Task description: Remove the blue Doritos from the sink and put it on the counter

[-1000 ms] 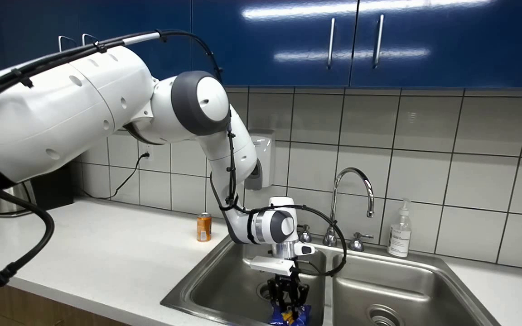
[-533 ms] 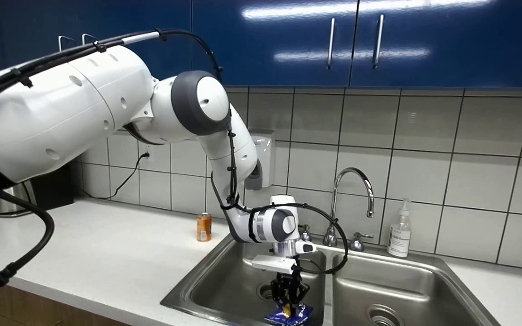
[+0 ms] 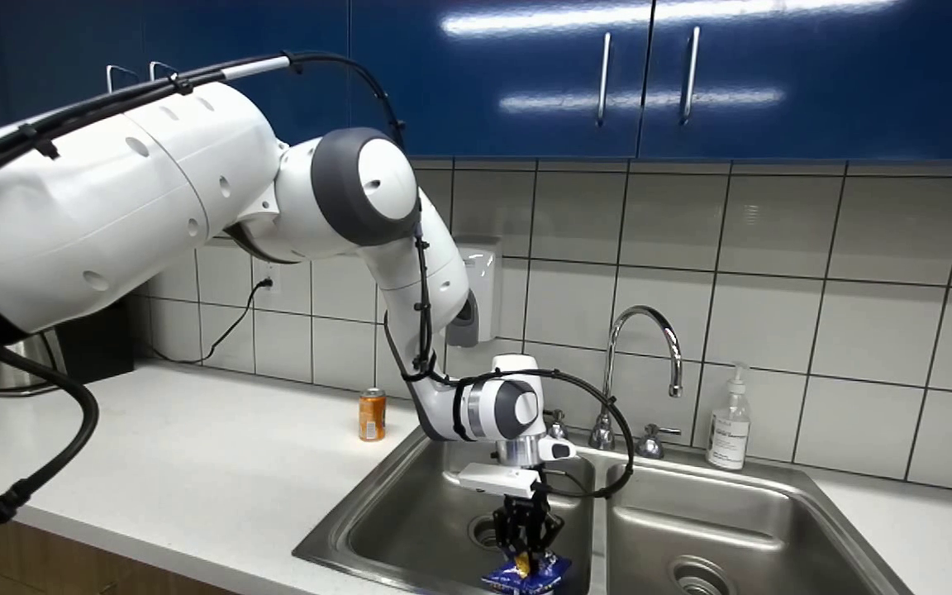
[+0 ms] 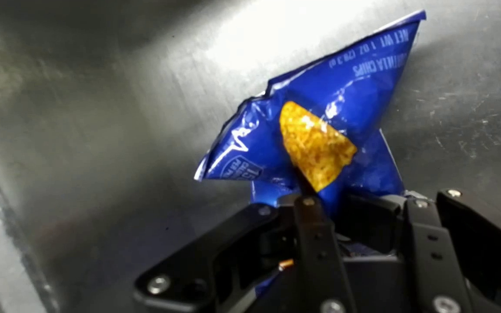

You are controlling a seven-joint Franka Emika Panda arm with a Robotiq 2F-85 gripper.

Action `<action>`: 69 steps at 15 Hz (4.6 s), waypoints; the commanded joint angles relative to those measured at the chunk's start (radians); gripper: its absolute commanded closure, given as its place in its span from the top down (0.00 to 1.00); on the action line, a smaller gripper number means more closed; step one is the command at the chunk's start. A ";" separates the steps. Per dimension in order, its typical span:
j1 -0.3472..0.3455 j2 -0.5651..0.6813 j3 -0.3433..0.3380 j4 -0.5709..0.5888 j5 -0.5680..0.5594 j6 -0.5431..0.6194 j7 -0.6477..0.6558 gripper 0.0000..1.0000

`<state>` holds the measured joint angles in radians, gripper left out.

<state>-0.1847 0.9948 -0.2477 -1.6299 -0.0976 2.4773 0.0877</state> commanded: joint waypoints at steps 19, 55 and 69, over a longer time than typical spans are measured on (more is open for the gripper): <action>-0.024 -0.355 0.015 -0.272 0.000 0.051 -0.052 0.01; 0.194 -1.066 0.268 -1.148 -0.056 0.369 -0.428 0.01; 0.287 -1.094 0.347 -1.129 -0.145 0.321 -0.286 0.01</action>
<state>0.0950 -0.0633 0.0675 -2.7594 -0.1942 2.8448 -0.2743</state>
